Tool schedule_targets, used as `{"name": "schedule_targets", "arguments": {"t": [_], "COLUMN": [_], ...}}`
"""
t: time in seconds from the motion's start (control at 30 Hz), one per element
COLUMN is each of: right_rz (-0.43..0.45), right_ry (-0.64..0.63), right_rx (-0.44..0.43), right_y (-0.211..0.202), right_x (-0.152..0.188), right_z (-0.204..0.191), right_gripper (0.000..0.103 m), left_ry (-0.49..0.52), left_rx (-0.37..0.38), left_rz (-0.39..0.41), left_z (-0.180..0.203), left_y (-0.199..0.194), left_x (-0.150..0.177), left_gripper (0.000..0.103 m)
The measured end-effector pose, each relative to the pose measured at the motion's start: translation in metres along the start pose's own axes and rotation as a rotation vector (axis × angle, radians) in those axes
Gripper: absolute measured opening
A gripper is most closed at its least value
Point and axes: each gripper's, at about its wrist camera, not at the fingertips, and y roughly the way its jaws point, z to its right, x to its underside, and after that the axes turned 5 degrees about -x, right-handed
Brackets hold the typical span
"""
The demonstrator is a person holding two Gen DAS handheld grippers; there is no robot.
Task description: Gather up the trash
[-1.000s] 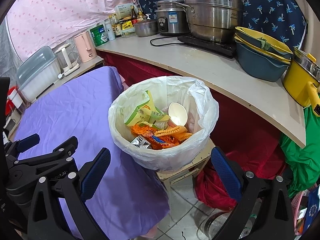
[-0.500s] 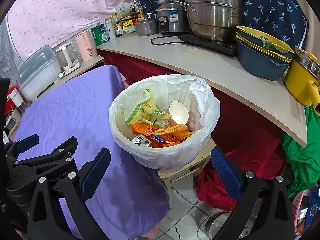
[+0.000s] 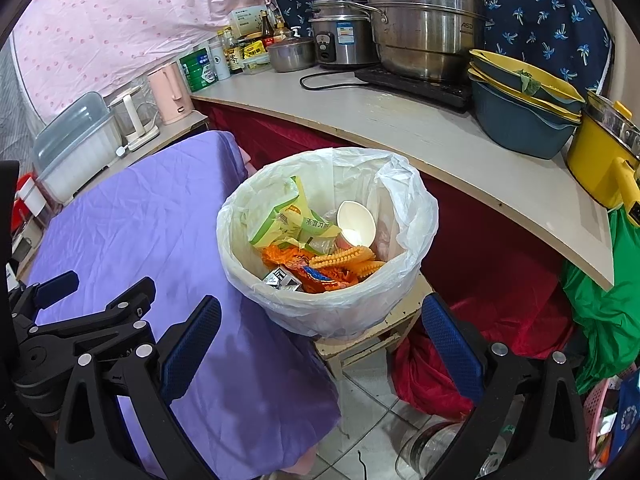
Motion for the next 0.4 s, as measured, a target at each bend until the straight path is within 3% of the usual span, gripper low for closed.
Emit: {"name": "schedule_targets", "arguments": {"t": [0.4], "right_rz": [0.007], "right_ry": [0.004], "right_rx": [-0.003], "right_y": [-0.0028], "right_x": [0.0021], "right_z": [-0.0025], "right_gripper": [0.097], "left_ry": [-0.005], "left_rx": [0.003], "left_rz": [0.008], "left_z": [-0.0046], "left_y": [0.0004], "left_x": [0.0010], "left_gripper": [0.091]}}
